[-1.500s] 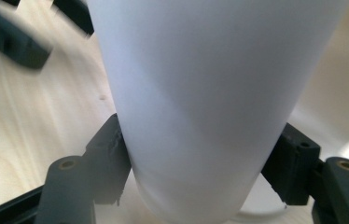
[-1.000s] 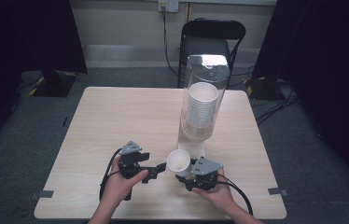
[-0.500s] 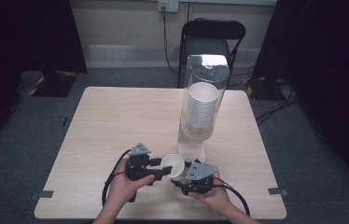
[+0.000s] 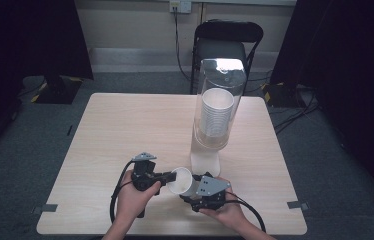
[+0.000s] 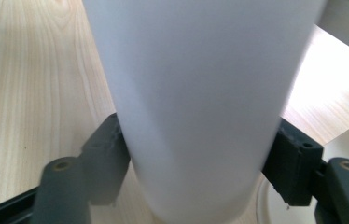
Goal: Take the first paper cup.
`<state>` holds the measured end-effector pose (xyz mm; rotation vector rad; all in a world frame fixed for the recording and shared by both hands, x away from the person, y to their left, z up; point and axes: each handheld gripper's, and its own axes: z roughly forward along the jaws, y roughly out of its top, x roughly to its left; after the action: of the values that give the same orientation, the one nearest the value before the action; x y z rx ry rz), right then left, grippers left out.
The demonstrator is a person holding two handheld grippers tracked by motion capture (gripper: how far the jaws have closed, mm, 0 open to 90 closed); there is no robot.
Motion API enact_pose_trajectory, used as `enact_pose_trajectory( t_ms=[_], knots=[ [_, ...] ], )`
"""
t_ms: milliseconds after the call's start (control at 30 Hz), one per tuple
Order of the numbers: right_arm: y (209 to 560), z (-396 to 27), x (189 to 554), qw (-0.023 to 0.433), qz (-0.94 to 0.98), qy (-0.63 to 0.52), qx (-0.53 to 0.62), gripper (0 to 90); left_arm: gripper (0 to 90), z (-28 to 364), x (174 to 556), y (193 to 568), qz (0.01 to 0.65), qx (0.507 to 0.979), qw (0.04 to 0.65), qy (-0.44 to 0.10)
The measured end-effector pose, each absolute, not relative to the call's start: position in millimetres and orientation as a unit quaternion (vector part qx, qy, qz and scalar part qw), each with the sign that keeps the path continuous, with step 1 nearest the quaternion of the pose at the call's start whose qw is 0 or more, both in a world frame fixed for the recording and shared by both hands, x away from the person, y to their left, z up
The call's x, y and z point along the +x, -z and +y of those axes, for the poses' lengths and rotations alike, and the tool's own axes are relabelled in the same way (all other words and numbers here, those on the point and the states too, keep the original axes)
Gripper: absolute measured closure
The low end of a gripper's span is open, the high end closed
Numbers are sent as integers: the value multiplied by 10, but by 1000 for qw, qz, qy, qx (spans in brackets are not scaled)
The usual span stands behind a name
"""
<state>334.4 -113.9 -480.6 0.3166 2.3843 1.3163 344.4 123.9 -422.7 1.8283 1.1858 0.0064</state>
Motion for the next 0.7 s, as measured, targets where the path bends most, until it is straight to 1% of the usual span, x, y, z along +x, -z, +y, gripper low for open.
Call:
enact_pose_trajectory(
  t_ms=[33,133,300,500,700],
  knots=[
    [4807,-1141,3351,203,852,-468,118,256,857,1255,3448,4225,486,742,461,-2],
    [4821,-1172,3380,204,851,-466,128,242,858,1353,3482,4224,504,734,455,-10],
    [4836,-1280,3464,202,851,-460,151,240,855,1650,3603,4222,550,716,426,-46],
    [4809,-1349,3518,205,846,-464,167,242,852,1933,3681,4190,588,702,392,-91],
    [4810,-1377,3544,206,846,-459,174,244,847,2127,3736,4226,614,697,355,-112]
  ],
)
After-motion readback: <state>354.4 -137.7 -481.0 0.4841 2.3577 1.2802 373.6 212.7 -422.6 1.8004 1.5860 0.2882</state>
